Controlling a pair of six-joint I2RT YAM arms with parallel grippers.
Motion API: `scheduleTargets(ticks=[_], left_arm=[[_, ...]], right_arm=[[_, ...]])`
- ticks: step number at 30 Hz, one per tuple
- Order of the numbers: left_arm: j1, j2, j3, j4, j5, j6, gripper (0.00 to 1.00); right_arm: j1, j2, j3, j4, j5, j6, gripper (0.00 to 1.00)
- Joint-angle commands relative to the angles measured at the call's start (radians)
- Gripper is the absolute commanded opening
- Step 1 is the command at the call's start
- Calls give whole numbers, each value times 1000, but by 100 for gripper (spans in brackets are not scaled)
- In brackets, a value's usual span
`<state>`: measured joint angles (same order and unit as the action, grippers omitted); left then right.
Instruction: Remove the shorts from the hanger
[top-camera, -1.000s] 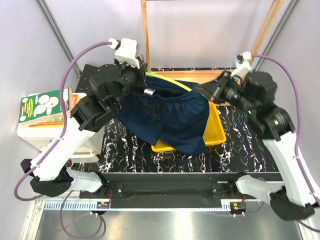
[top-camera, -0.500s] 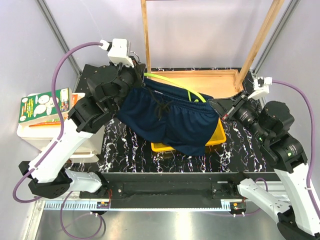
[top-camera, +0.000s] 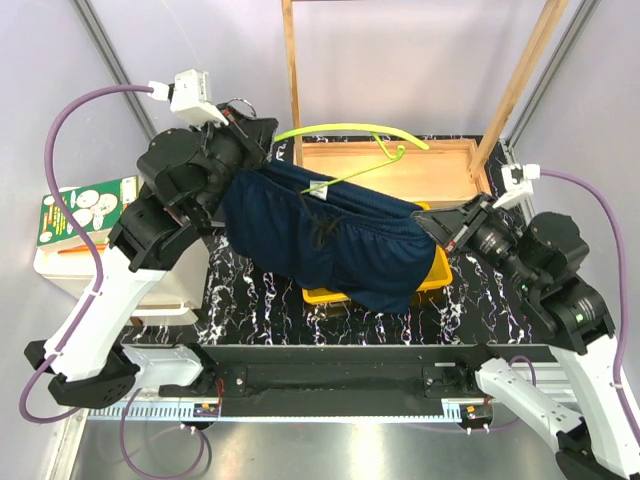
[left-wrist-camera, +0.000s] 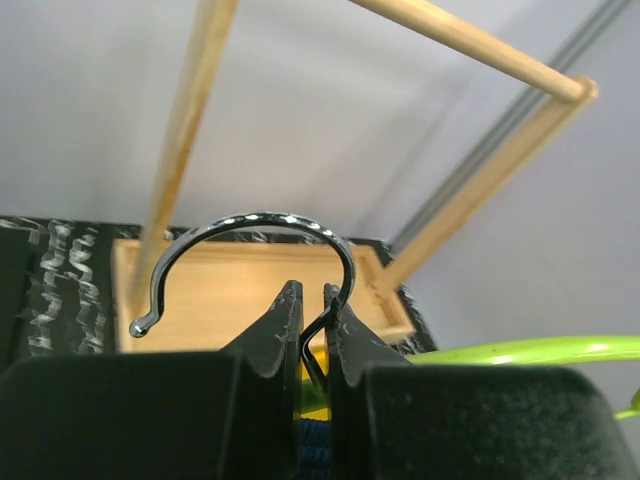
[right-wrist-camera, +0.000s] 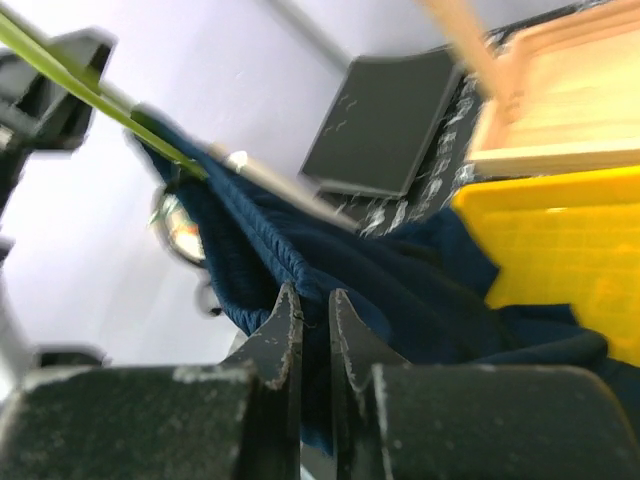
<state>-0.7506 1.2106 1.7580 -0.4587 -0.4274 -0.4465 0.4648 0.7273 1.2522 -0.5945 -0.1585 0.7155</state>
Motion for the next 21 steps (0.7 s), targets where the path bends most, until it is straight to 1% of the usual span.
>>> scheduleTargets(ticks=[1, 2, 3, 4, 5, 6, 7, 8, 10, 11, 12, 13, 14, 15, 16, 17, 18, 19, 20, 21], left_arm=[[62, -11, 84, 60, 195, -154, 0], [63, -5, 90, 69, 249, -241, 0], [65, 0, 90, 86, 303, -285, 0], [63, 1, 74, 148, 403, -323, 0], [63, -2, 55, 197, 455, -407, 0], [63, -6, 34, 304, 499, -450, 0], [65, -14, 0, 355, 568, -489, 0], [63, -17, -11, 402, 597, -553, 0], [63, -17, -11, 488, 674, -606, 0], [63, -17, -8, 503, 696, -665, 0], [63, -20, -9, 550, 717, -693, 0], [63, -28, -17, 571, 751, -716, 0], [65, -34, -18, 584, 763, -744, 0], [63, -42, -11, 583, 785, -744, 0], [63, -63, 1, 559, 789, -730, 0], [66, -77, 15, 519, 786, -666, 0], [65, -91, 52, 409, 770, -622, 0], [65, -126, 67, 353, 754, -571, 0], [65, -143, 80, 298, 739, -473, 0], [66, -160, 101, 196, 719, -427, 0]], right_arm=[[-5, 89, 32, 117, -241, -54, 0], [-5, 142, 53, 131, -275, -50, 0], [-5, 165, 65, 145, -309, -42, 0], [-5, 188, 79, 151, -315, -44, 0], [-6, 225, 104, 179, -328, -36, 0], [-5, 242, 113, 200, -334, -28, 0], [-5, 262, 130, 219, -340, -21, 0], [-5, 312, 175, 252, -363, 2, 0], [-5, 368, 235, 292, -389, 35, 0], [-5, 423, 307, 309, -392, 57, 0], [-5, 452, 350, 311, -392, 65, 0], [-5, 505, 437, 312, -392, 70, 0], [-5, 530, 482, 311, -389, 76, 0], [-5, 553, 524, 311, -385, 79, 0], [-5, 595, 612, 309, -380, 79, 0], [-3, 618, 660, 286, -378, 75, 0], [-5, 641, 717, 263, -375, 68, 0], [-5, 690, 834, 237, -374, 58, 0], [-5, 713, 896, 175, -362, 35, 0], [-5, 737, 961, 139, -352, 23, 0]])
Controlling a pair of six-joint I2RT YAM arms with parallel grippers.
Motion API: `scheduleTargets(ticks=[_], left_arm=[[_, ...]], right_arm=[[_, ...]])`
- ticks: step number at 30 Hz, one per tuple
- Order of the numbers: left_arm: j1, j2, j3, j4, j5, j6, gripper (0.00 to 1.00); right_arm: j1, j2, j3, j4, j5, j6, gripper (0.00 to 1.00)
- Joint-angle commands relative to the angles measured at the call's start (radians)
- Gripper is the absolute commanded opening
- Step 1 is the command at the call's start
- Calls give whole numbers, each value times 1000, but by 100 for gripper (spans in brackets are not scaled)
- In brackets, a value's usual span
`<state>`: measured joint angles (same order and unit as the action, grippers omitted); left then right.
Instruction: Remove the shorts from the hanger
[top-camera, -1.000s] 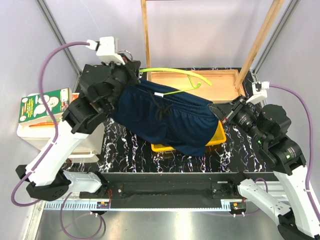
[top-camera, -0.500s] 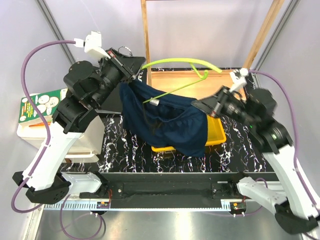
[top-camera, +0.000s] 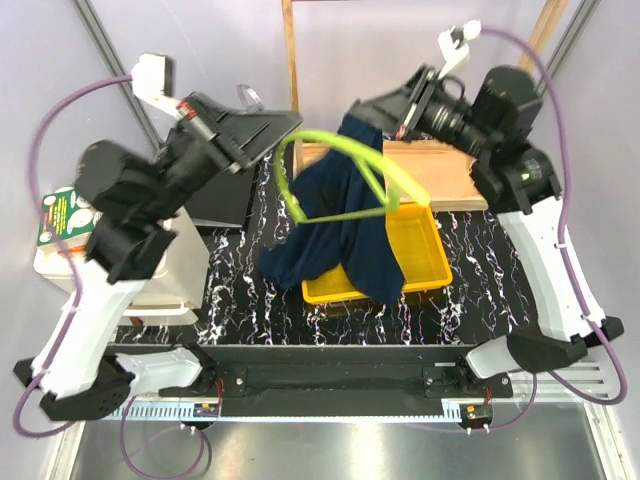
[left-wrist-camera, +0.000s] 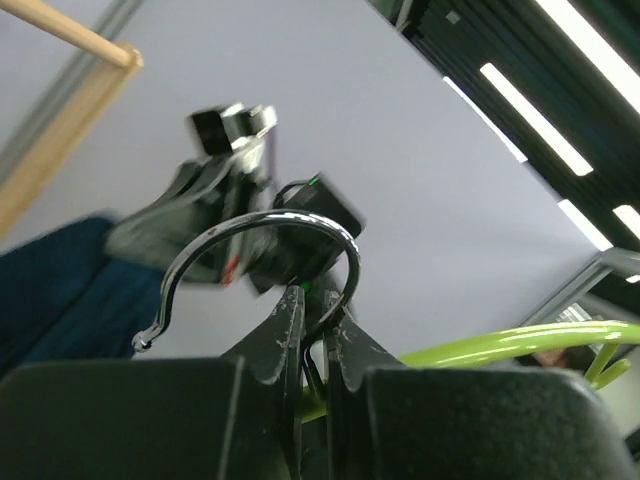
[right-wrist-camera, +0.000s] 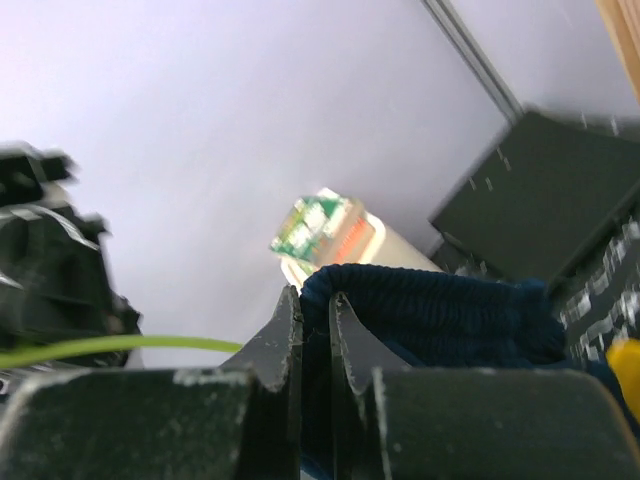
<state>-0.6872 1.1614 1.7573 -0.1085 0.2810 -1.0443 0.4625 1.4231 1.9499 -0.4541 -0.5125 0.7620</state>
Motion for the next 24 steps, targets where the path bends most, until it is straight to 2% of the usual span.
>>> scheduleTargets(ticks=[1, 3, 4, 8, 15, 18, 24], left_arm=[[3, -147, 106, -199, -32, 215, 0], [5, -187, 87, -278, -69, 299, 0], [3, -224, 77, -295, -94, 320, 0], [3, -285, 61, -390, -155, 415, 0], [2, -325, 61, -513, -276, 515, 0], [3, -322, 51, -525, -278, 537, 0], [3, -332, 21, -527, -304, 560, 0]], right_arm=[[-5, 95, 397, -35, 9, -38, 0], [-4, 149, 538, -135, 35, -73, 0], [-11, 199, 667, -162, 42, -78, 0], [-77, 252, 807, -173, 6, -23, 0], [-191, 234, 731, -63, -113, 63, 0], [-203, 244, 704, -61, -158, 59, 0], [-199, 229, 531, -37, -213, 31, 0]])
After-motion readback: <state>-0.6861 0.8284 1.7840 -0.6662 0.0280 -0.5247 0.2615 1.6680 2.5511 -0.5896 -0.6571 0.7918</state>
